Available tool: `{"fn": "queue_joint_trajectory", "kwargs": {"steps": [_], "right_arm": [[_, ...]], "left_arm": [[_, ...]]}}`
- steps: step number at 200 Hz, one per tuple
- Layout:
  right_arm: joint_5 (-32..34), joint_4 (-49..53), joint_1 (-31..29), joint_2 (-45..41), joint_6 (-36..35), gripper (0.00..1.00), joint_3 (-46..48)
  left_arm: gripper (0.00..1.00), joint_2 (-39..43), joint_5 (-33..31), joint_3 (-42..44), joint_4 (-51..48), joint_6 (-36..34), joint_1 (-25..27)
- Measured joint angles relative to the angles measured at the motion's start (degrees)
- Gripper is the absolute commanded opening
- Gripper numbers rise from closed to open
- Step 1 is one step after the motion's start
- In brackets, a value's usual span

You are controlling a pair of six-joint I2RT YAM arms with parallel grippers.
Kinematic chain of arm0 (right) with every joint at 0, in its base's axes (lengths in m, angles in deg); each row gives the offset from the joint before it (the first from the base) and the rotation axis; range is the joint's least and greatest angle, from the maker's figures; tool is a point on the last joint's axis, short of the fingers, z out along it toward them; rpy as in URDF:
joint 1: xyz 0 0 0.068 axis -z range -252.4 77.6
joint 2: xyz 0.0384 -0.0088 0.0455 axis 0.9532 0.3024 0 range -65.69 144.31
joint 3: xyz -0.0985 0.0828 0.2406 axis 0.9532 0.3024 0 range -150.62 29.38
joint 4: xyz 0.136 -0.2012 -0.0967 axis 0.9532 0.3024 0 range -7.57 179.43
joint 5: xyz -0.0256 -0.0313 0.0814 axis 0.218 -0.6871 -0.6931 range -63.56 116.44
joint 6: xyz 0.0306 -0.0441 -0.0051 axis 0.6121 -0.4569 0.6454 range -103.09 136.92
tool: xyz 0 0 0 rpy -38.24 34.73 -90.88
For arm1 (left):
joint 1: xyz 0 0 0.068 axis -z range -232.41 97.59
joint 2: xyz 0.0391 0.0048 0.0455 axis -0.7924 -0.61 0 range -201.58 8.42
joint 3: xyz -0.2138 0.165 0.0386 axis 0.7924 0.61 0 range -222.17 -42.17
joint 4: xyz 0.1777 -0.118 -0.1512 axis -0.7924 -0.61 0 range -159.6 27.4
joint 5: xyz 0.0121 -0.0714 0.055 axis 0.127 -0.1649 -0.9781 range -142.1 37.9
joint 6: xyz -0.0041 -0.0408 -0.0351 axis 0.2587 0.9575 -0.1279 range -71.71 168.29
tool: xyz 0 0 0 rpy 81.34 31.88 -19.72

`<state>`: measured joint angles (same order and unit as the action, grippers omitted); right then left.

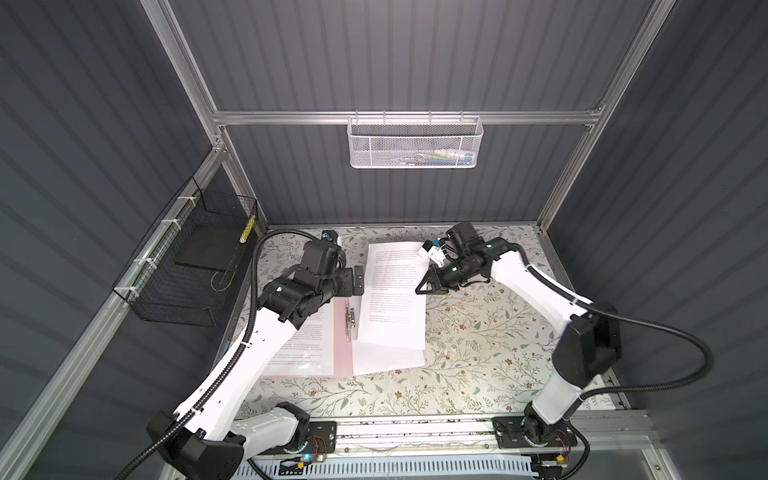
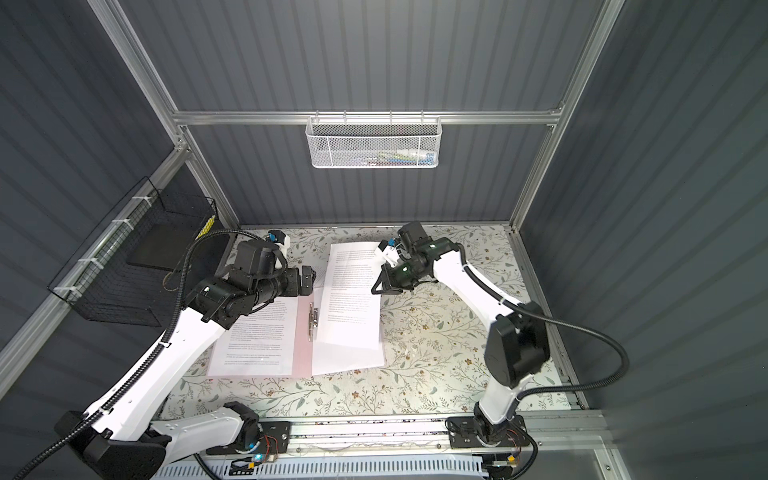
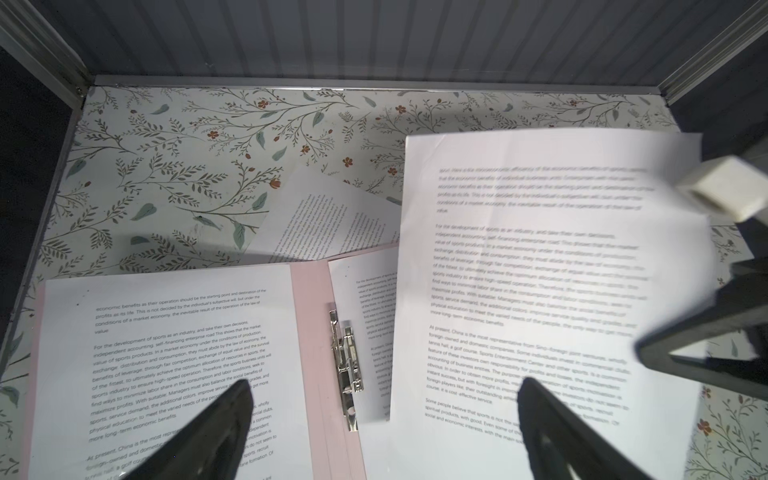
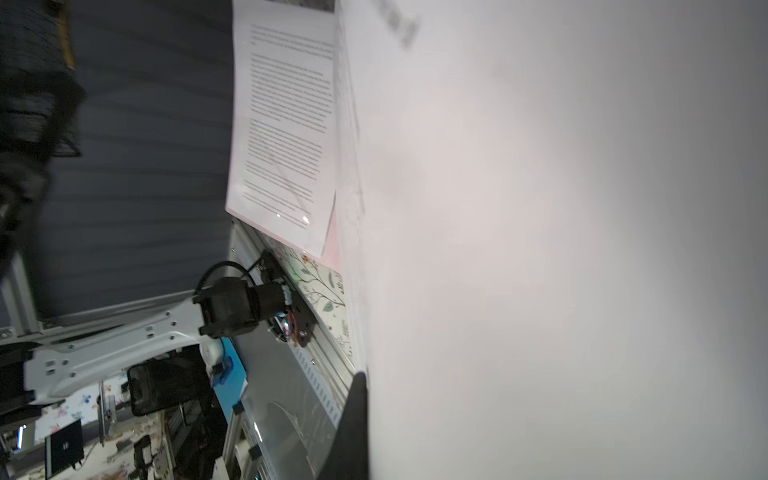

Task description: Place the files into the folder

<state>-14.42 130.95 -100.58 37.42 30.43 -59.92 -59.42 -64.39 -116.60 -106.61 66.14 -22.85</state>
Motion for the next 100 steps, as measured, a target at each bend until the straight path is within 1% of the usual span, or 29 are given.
{"fn": "queue_joint_trajectory", "kwargs": {"steps": [23, 45, 73, 100], "right_arm": [[2.34, 3.26, 0.0, 10.62, -5.62, 0.0, -3.63], [5.05, 6.58, 0.0, 18.1, -9.4, 0.01, -7.93], [6.67, 10.23, -0.17, 22.82, -12.26, 0.02, -13.11], [7.06, 11.87, -0.74, 23.93, -13.92, 0.03, -16.7]], "left_arm": [[1.0, -0.17, -0.44, 0.11, -0.76, -0.98, 0.0], [1.0, -0.15, -0.83, 0.11, -1.42, -2.1, 0.0], [1.0, -0.09, -1.09, 0.52, -1.42, -2.91, -0.04], [1.0, -0.15, -1.18, 1.16, -1.44, -3.32, -0.04]]}}
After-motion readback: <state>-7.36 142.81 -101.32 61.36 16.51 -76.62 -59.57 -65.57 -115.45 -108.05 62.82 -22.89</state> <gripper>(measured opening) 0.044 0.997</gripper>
